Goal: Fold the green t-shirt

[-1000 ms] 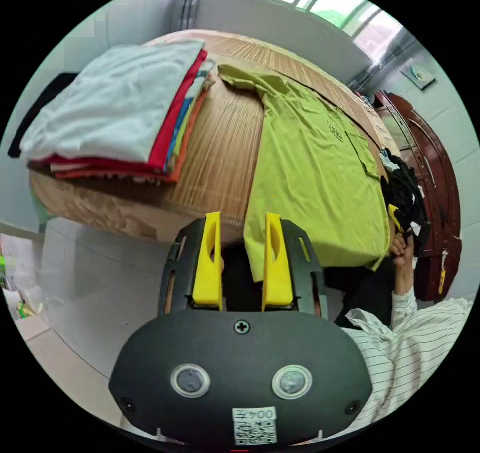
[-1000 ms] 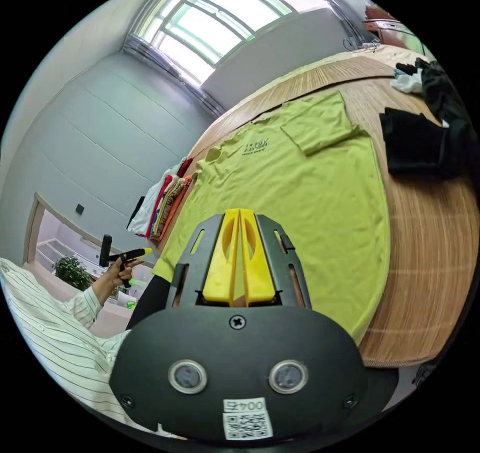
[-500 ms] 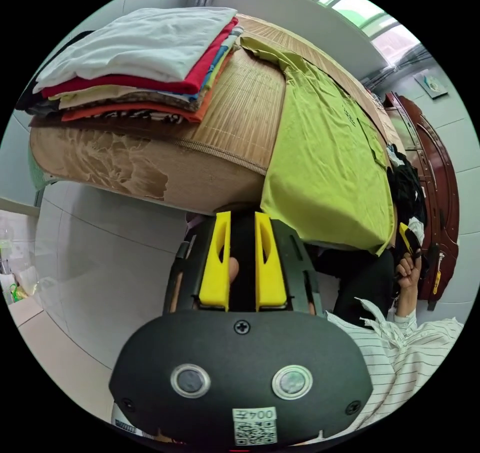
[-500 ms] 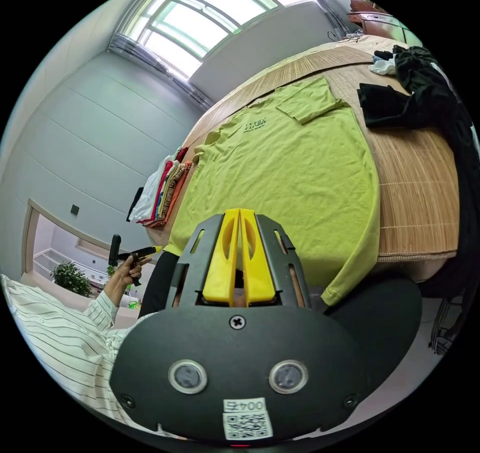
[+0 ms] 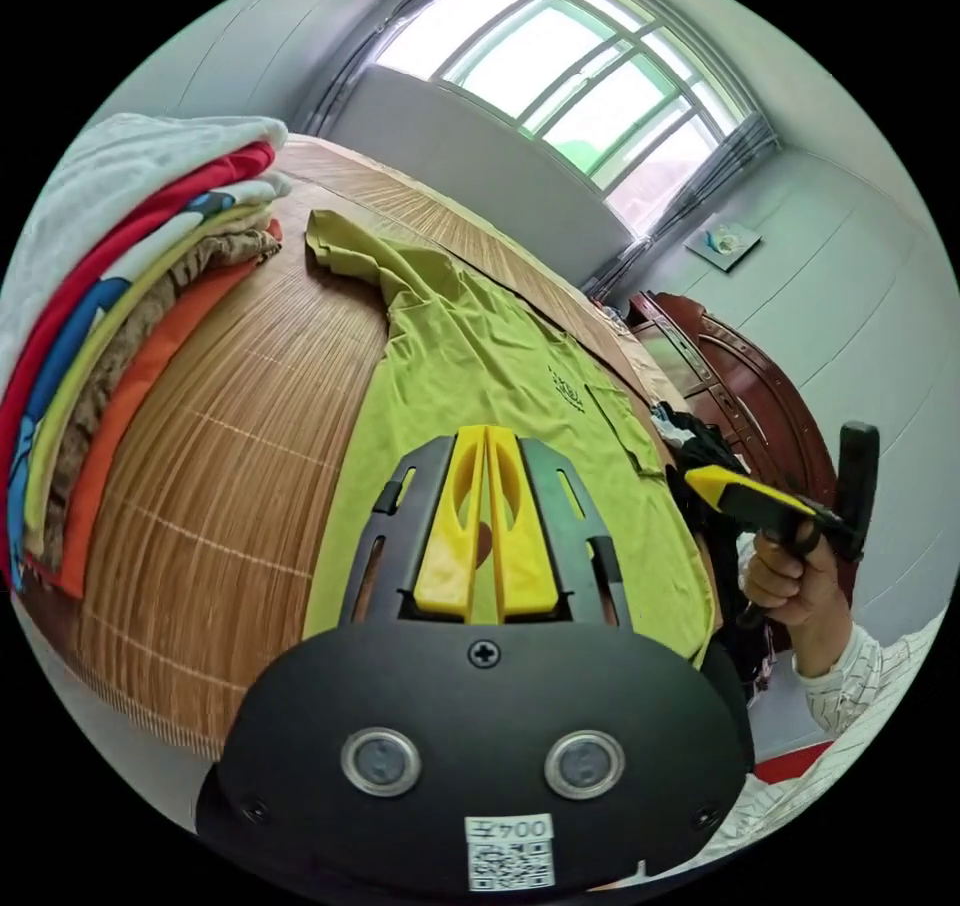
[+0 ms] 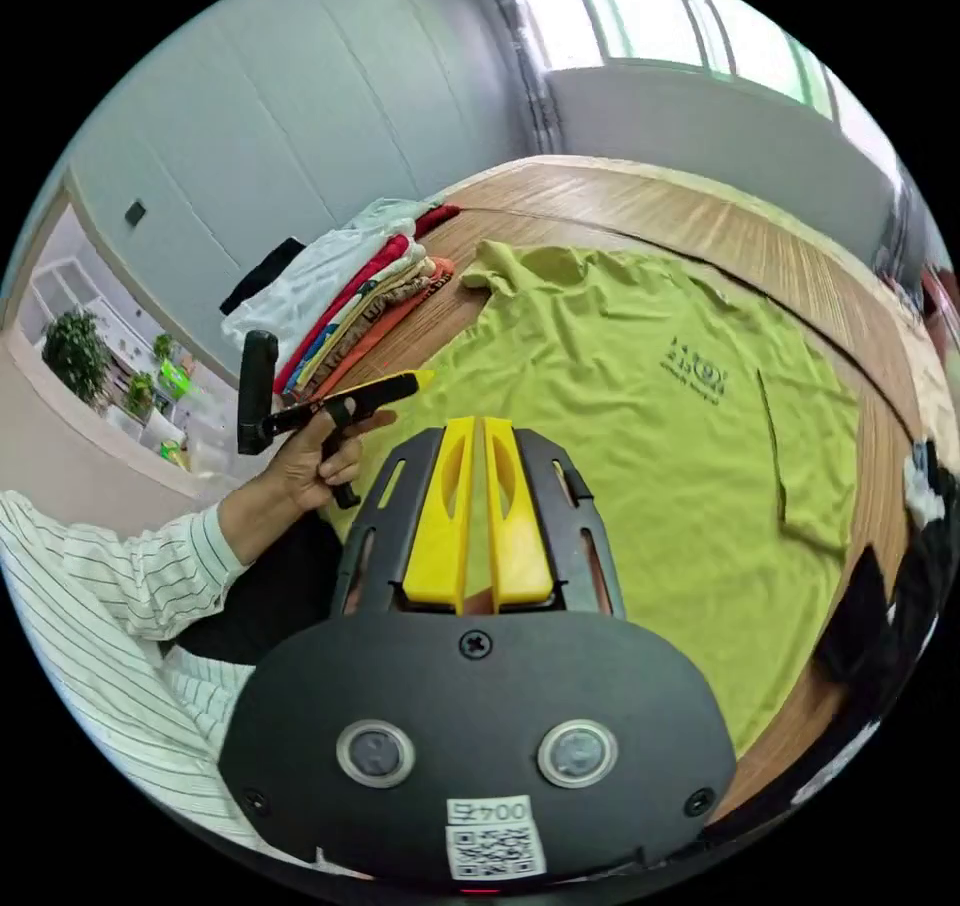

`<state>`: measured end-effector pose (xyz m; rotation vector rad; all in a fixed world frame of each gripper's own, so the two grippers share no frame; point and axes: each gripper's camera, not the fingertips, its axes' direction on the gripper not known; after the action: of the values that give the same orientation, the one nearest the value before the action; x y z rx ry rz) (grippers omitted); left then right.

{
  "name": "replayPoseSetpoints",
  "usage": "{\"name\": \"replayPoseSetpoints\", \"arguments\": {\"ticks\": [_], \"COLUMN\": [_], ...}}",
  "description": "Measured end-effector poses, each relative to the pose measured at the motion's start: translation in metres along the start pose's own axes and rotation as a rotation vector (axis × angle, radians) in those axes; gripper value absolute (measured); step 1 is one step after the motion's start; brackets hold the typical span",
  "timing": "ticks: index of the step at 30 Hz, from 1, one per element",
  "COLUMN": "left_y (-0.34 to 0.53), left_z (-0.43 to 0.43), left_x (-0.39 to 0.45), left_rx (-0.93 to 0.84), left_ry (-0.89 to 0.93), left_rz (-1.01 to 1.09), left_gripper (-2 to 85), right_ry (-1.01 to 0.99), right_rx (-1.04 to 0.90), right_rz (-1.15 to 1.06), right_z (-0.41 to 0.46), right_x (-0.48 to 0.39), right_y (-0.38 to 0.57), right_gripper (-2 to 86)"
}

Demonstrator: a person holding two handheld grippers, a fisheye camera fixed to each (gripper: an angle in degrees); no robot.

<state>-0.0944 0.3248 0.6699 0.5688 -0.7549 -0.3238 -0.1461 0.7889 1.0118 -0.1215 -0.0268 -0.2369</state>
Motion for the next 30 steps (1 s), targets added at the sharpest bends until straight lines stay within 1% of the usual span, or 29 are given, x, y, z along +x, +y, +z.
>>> {"name": "replayPoseSetpoints", "arguments": {"ticks": [1, 3, 4, 5, 6, 7, 9, 11, 12, 14, 16, 17, 19, 20, 22, 23, 24, 25, 26, 27, 29, 30], "left_y": [-0.009, -0.017, -0.017, -0.016, -0.016, -0.018, -0.022, -0.024, -0.024, -0.024, -0.025, -0.026, -0.027, -0.027, -0.027, -0.027, -0.027, -0.026, -0.026, -0.026, -0.027, -0.027], "left_z": [0.012, 0.026, 0.035, 0.041, 0.042, 0.042, 0.043, 0.046, 0.048, 0.052, 0.053, 0.053, 0.053, 0.053, 0.053, 0.053, 0.053, 0.052, 0.052, 0.052, 0.052, 0.052], "left_x": [-0.014, -0.04, -0.059, -0.076, -0.082, -0.088, -0.094, -0.105, -0.109, -0.125, -0.133, -0.136, -0.139, -0.142, -0.146, -0.149, -0.151, -0.152, -0.153, -0.154, -0.154, -0.154], "left_rx": [-0.015, -0.033, -0.047, -0.066, -0.069, -0.072, -0.092, -0.122, -0.129, -0.137, -0.132, -0.134, -0.139, -0.139, -0.136, -0.134, -0.131, -0.126, -0.122, -0.121, -0.119, -0.119], "left_ry": [0.012, 0.072, 0.123, 0.171, 0.189, 0.211, 0.233, 0.259, 0.272, 0.335, 0.363, 0.373, 0.379, 0.386, 0.403, 0.414, 0.418, 0.421, 0.421, 0.418, 0.407, 0.405], "left_rz": [-0.033, -0.124, -0.204, -0.289, -0.314, -0.322, -0.316, -0.312, -0.331, -0.395, -0.417, -0.42, -0.419, -0.421, -0.431, -0.44, -0.444, -0.448, -0.449, -0.448, -0.441, -0.44], "left_gripper": [0.3, 0.3, 0.2, 0.2, 0.2, 0.2, 0.2, 0.1, 0.1, 0.1, 0.1, 0.1, 0.1, 0.1, 0.1, 0.1, 0.1, 0.2, 0.2, 0.2, 0.2, 0.2], "right_ry": [0.029, 0.167, 0.202, 0.269, 0.334, 0.366, 0.498, 0.576, 0.604, 0.602, 0.561, 0.491, 0.396, 0.344, 0.284, 0.204, 0.053, -0.031, -0.161, -0.231, -0.27, -0.279], "right_rx": [-0.005, -0.028, -0.036, -0.069, -0.114, -0.136, -0.222, -0.259, -0.265, -0.275, -0.335, -0.406, -0.472, -0.491, -0.457, -0.392, -0.315, -0.285, -0.252, -0.241, -0.288, -0.279], "right_rz": [-0.045, -0.23, -0.279, -0.381, -0.478, -0.527, -0.742, -0.893, -0.965, -1.019, -1.044, -1.05, -0.992, -0.928, -0.797, -0.662, -0.494, -0.408, -0.26, -0.137, -0.013, 0.009], "right_z": [0.008, 0.049, 0.062, 0.092, 0.125, 0.142, 0.204, 0.237, 0.25, 0.263, 0.275, 0.282, 0.286, 0.285, 0.274, 0.258, 0.237, 0.229, 0.22, 0.221, 0.233, 0.234], "right_x": [-0.008, -0.044, -0.053, -0.072, -0.089, -0.097, -0.125, -0.14, -0.147, -0.152, -0.152, -0.15, -0.141, -0.132, -0.115, -0.099, -0.078, -0.065, -0.041, -0.02, 0.003, 0.01], "right_y": [-0.02, -0.095, -0.112, -0.144, -0.173, -0.185, -0.221, -0.24, -0.251, -0.27, -0.289, -0.3, -0.319, -0.333, -0.355, -0.373, -0.391, -0.399, -0.407, -0.407, -0.4, -0.394], "right_gripper": [2.9, 3.6, 3.8, 4.4, 5.0, 5.4, 7.4, 8.5, 9.0, 9.6, 8.6, 7.0, 4.0, 2.9, 2.0, 2.0, 2.2, 2.5, 3.1, 4.9, 7.3, 8.2]}}
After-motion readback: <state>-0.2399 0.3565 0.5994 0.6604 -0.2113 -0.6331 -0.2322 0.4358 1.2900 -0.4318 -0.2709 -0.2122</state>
